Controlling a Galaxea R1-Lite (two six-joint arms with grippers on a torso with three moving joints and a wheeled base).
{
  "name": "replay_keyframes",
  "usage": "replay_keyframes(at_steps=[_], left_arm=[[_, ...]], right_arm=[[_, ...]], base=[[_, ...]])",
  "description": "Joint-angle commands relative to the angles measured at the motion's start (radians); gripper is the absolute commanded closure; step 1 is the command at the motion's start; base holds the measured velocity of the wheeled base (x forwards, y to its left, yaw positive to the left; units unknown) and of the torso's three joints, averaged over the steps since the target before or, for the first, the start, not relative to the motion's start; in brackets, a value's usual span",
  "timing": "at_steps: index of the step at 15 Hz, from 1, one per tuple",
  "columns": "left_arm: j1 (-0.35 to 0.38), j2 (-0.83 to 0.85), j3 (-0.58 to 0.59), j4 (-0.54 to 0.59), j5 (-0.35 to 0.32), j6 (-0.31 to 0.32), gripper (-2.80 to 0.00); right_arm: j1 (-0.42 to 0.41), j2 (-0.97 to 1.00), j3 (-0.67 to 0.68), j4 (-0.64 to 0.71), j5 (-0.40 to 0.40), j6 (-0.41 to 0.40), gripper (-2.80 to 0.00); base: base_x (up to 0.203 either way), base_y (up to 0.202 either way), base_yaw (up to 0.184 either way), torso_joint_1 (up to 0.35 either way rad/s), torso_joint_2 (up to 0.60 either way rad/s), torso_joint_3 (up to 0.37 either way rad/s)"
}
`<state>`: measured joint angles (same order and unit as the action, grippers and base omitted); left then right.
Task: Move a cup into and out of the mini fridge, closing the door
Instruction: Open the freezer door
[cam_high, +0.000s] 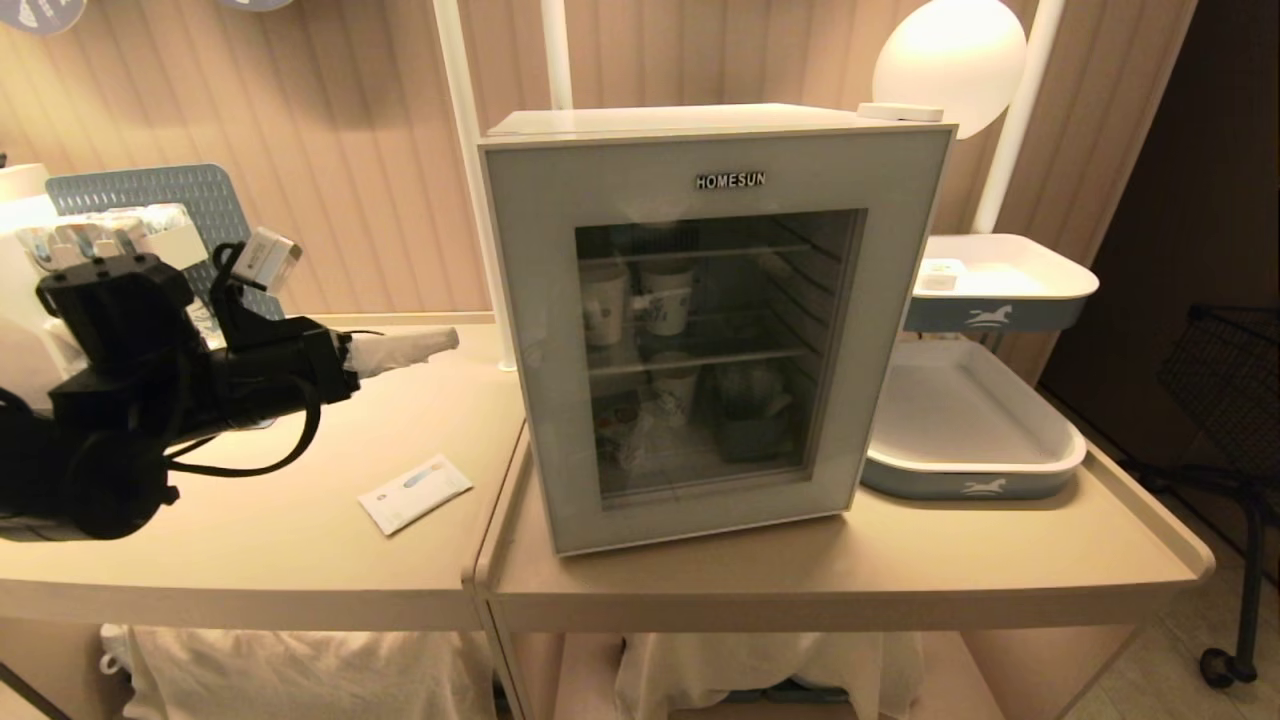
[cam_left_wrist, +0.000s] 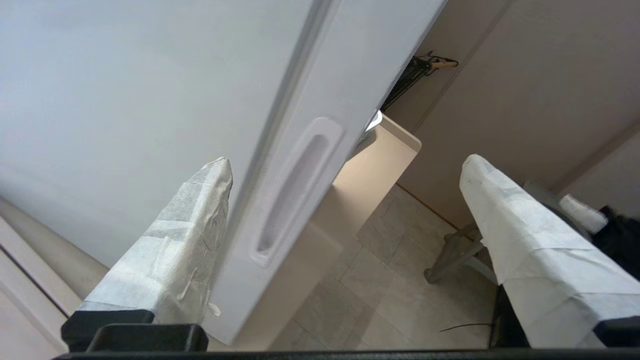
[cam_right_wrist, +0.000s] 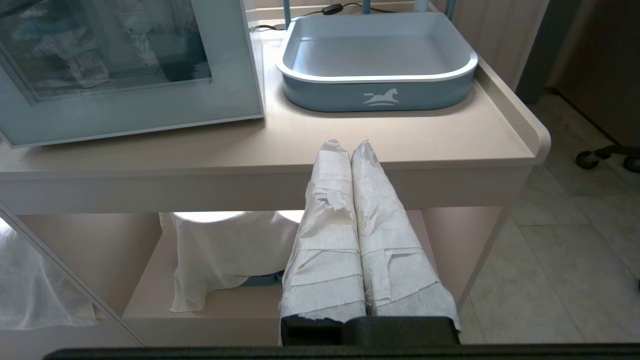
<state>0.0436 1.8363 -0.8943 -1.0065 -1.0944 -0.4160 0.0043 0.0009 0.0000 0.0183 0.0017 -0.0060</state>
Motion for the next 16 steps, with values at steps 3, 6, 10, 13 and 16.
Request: replay_keyframes(at_steps=[3, 6, 10, 13, 16], left_arm=[[-0.039, 0.127, 0.018, -0.068, 0.000, -0.003, -2.80], [-0.091, 0.125, 0.041, -0.072, 0.002, -0.004, -2.80], [-0.126, 0.124, 0.058, -0.075, 0.005, -0.001, -2.80], [-0.131, 0.129, 0.063, -0.094, 0.005, -0.003, -2.80], [-0.148, 0.145, 0.064, -0.098, 0.012, -0.003, -2.80]], right_arm=[[0.000, 0.002, 0.000, 0.000, 0.000, 0.001, 0.00], [0.000, 0.001, 0.000, 0.000, 0.000, 0.001, 0.00], [0.000, 0.002, 0.000, 0.000, 0.000, 0.001, 0.00], [0.000, 0.002, 0.000, 0.000, 0.000, 0.003, 0.00], [0.000, 0.002, 0.000, 0.000, 0.000, 0.003, 0.00]], base=[[0.000, 0.000, 0.000, 0.000, 0.00, 0.000], [0.000, 0.000, 0.000, 0.000, 0.00, 0.000], [0.000, 0.000, 0.000, 0.000, 0.00, 0.000], [0.000, 0.000, 0.000, 0.000, 0.00, 0.000], [0.000, 0.000, 0.000, 0.000, 0.00, 0.000]])
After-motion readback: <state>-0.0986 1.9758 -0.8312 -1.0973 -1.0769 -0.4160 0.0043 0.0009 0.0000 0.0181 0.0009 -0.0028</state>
